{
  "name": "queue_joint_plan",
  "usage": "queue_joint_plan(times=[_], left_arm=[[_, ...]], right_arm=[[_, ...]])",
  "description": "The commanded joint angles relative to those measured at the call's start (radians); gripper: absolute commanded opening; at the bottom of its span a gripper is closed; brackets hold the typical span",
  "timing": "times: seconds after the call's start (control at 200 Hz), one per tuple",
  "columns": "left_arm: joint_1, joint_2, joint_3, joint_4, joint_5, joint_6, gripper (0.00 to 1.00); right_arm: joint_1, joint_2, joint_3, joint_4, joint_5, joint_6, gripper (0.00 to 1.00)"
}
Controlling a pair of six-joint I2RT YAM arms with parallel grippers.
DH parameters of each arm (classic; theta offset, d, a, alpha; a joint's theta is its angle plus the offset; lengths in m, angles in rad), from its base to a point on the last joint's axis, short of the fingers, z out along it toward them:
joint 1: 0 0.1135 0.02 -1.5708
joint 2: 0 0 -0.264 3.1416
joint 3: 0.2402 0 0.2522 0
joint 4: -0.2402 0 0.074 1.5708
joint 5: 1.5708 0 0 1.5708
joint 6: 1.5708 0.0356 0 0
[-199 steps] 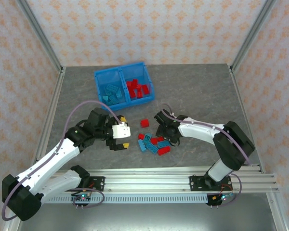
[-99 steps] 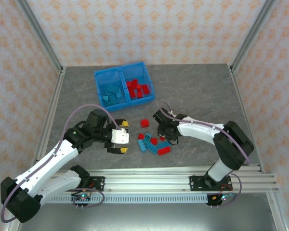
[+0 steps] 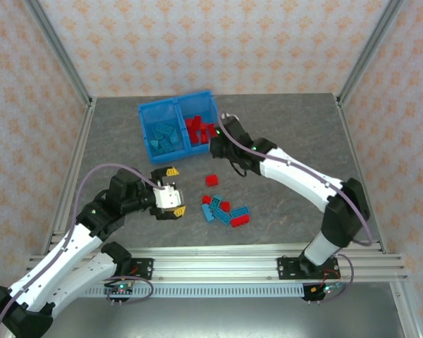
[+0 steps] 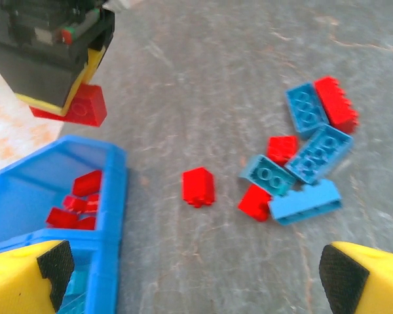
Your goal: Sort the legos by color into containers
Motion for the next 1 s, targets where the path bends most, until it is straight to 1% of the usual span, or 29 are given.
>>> queue_joint_plan(times=[0.0, 0.075, 0.15, 0.25, 0.335, 0.4, 0.505, 0.586, 0.656, 0.771, 0.911, 0.996], left_arm=[[-0.004, -0.012, -0.015, 0.119, -0.134, -0.138, 1.0], [-0.004, -0.015, -0.018, 0.158, -0.214, -0.206, 1.0], [-0.005, -0.017, -0.021, 0.2, -0.332, -0.287, 1.0], [-0.004, -0.013, -0.014, 0.224, -0.485, -0.367, 1.0], [-0.004, -0.002, -0.005, 0.213, -0.55, -0.388, 1.0], [-0.004, 0.002, 0.001, 0.204, -0.553, -0.384, 1.0], [-0.004, 0.001, 0.003, 0.187, -0.507, -0.348, 1.0], [-0.004, 0.001, 0.003, 0.171, -0.486, -0.314, 1.0], [-0.005, -0.003, -0.001, 0.167, -0.487, -0.302, 1.0], [-0.003, -0.007, -0.004, 0.169, -0.486, -0.292, 1.0], [-0.003, 0.001, -0.004, 0.174, -0.486, -0.293, 1.0], [-0.003, 0.004, -0.006, 0.175, -0.486, -0.295, 1.0]], right_arm=[[0.005, 0.16, 0.163, 0.03, 0.093, -0.178, 0.21], [-0.002, 0.284, 0.307, 0.003, 0.156, -0.23, 0.18], [-0.011, 0.42, 0.46, -0.03, 0.247, -0.268, 0.15], [-0.027, 0.596, 0.667, -0.074, 0.358, -0.33, 0.14], [-0.044, 0.727, 0.825, -0.094, 0.403, -0.384, 0.14], [-0.061, 0.805, 0.918, -0.09, 0.409, -0.416, 0.14], [-0.087, 0.909, 1.039, -0.06, 0.404, -0.446, 0.15], [-0.104, 0.976, 1.126, -0.058, 0.373, -0.469, 0.17], [-0.111, 1.018, 1.17, -0.041, 0.355, -0.505, 0.19], [-0.112, 1.057, 1.218, -0.036, 0.345, -0.538, 0.26], [-0.111, 1.055, 1.234, -0.033, 0.349, -0.529, 0.41], [-0.112, 1.042, 1.242, -0.034, 0.349, -0.525, 0.43]])
